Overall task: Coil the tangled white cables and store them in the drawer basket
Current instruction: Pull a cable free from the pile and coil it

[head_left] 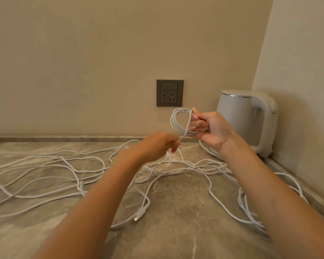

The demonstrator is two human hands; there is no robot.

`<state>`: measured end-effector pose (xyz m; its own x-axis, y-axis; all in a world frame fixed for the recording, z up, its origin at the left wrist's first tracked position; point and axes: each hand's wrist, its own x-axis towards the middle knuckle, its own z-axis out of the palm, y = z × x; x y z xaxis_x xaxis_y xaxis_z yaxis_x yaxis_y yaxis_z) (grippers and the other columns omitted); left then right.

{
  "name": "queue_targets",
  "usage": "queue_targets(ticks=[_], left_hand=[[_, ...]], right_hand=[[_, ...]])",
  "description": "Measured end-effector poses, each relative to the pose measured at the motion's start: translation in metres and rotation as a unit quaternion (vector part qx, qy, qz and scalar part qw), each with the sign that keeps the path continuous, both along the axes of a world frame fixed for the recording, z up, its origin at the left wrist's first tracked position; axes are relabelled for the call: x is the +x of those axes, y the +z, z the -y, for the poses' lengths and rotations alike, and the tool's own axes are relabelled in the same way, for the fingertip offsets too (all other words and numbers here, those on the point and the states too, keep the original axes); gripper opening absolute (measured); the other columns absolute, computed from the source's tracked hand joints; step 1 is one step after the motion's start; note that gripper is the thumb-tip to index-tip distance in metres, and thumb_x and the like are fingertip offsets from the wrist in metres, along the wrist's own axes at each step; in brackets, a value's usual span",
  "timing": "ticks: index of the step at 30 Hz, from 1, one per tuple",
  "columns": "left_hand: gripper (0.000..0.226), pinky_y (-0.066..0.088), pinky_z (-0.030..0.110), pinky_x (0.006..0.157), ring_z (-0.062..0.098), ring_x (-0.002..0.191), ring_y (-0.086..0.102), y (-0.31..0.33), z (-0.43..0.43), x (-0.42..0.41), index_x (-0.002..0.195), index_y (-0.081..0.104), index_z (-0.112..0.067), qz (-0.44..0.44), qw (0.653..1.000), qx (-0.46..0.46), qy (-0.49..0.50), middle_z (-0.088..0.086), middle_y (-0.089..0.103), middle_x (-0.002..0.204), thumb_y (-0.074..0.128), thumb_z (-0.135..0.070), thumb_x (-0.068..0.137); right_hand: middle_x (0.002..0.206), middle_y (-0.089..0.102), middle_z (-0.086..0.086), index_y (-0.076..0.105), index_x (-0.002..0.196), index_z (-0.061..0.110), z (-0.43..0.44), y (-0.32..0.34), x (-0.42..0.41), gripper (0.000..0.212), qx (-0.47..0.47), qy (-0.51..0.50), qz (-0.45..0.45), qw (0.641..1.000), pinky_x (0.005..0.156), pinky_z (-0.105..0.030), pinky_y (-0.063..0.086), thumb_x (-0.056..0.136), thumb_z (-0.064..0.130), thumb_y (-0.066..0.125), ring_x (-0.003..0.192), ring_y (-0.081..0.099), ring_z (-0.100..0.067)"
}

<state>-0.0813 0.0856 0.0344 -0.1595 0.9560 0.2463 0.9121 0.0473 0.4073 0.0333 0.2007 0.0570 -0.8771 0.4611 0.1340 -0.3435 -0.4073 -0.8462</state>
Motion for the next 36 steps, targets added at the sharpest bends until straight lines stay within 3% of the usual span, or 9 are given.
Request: queue_targets(ticks=[5,10,13,19,22,24,28,32,36], left_hand=[[0.026,0.030,0.015,0.052,0.005,0.059,0.043,-0.001,0.002,-0.015,0.084,0.065,-0.004,-0.042,0.998,-0.025,0.040,-0.004,0.051,0.069,0.047,-0.019,0.095],[0.027,0.031,0.023,0.064,0.008,0.064,0.045,0.010,0.008,-0.033,0.070,0.054,-0.010,-0.013,0.993,0.050,0.110,-0.006,0.049,0.067,0.046,-0.015,0.095],[0.030,0.027,0.027,0.059,0.008,0.060,0.041,0.022,0.010,-0.031,0.068,0.052,-0.011,-0.010,0.987,0.103,0.121,-0.005,0.046,0.063,0.047,-0.019,0.096],[0.035,0.026,0.026,0.060,0.014,0.060,0.041,0.031,0.007,-0.015,0.061,0.049,-0.013,0.001,0.977,0.193,0.094,-0.005,0.044,0.058,0.047,-0.019,0.095],[0.034,0.023,0.029,0.058,0.004,0.056,0.039,0.032,0.007,-0.011,0.063,0.051,-0.012,0.020,0.968,0.236,0.085,-0.009,0.043,0.055,0.047,-0.018,0.095],[0.034,0.030,0.028,0.058,0.003,0.056,0.040,0.032,0.008,-0.006,0.062,0.052,-0.014,0.035,0.966,0.248,0.067,-0.010,0.044,0.055,0.047,-0.018,0.096],[0.039,0.034,0.023,0.055,0.007,0.052,0.039,0.031,0.007,0.006,0.059,0.049,-0.021,0.087,0.976,0.200,0.004,-0.005,0.043,0.054,0.042,-0.018,0.097],[0.039,0.028,0.011,0.042,0.000,0.036,0.034,0.024,0.003,0.007,0.060,0.047,-0.019,0.119,0.983,0.136,-0.027,-0.005,0.039,0.048,0.040,-0.015,0.098],[0.037,0.023,0.007,0.035,0.000,0.030,0.033,0.012,0.001,0.002,0.063,0.044,-0.017,0.124,0.989,0.082,-0.023,-0.004,0.036,0.048,0.037,-0.015,0.099]], right_hand=[[0.035,0.025,0.009,0.051,0.048,0.012,0.007,0.003,0.008,0.035,0.103,0.087,0.124,0.983,0.046,-0.011,0.032,0.081,0.021,0.046,0.049,0.006,-0.009],[0.034,0.024,0.009,0.051,0.052,0.010,0.010,0.000,0.007,0.044,0.232,0.127,0.263,0.928,0.044,-0.014,0.041,0.093,0.017,0.039,0.040,0.009,-0.007],[0.036,0.025,0.010,0.045,0.063,0.010,0.012,-0.006,-0.001,0.040,0.295,0.111,0.337,0.887,0.049,-0.013,0.040,0.100,0.017,0.033,0.034,0.017,-0.002],[0.038,0.035,0.010,0.049,0.066,0.013,0.012,-0.013,-0.013,0.036,0.336,-0.006,0.385,0.860,0.043,-0.015,0.027,0.100,0.019,0.041,0.034,0.027,-0.001],[0.043,0.039,0.008,0.049,0.066,0.013,0.015,-0.014,-0.019,0.038,0.303,-0.083,0.348,0.883,0.041,-0.015,0.026,0.102,0.019,0.038,0.034,0.030,-0.002],[0.052,0.041,0.004,0.051,0.065,0.012,0.013,-0.016,-0.022,0.038,0.280,-0.163,0.299,0.898,0.043,-0.015,0.025,0.101,0.016,0.039,0.040,0.032,-0.003],[0.057,0.041,0.002,0.051,0.066,0.014,0.003,-0.019,-0.020,0.036,0.268,-0.294,0.172,0.901,0.057,-0.022,0.031,0.100,0.017,0.038,0.053,0.036,-0.008],[0.048,0.041,0.007,0.049,0.071,0.012,-0.006,-0.012,-0.015,0.035,0.068,-0.260,-0.005,0.963,0.054,-0.017,0.030,0.103,0.016,0.034,0.039,0.033,-0.002],[0.037,0.033,0.007,0.045,0.070,0.010,-0.014,-0.002,-0.004,0.035,-0.065,-0.163,-0.086,0.981,0.061,-0.021,0.030,0.103,0.017,0.032,0.036,0.028,-0.005]])
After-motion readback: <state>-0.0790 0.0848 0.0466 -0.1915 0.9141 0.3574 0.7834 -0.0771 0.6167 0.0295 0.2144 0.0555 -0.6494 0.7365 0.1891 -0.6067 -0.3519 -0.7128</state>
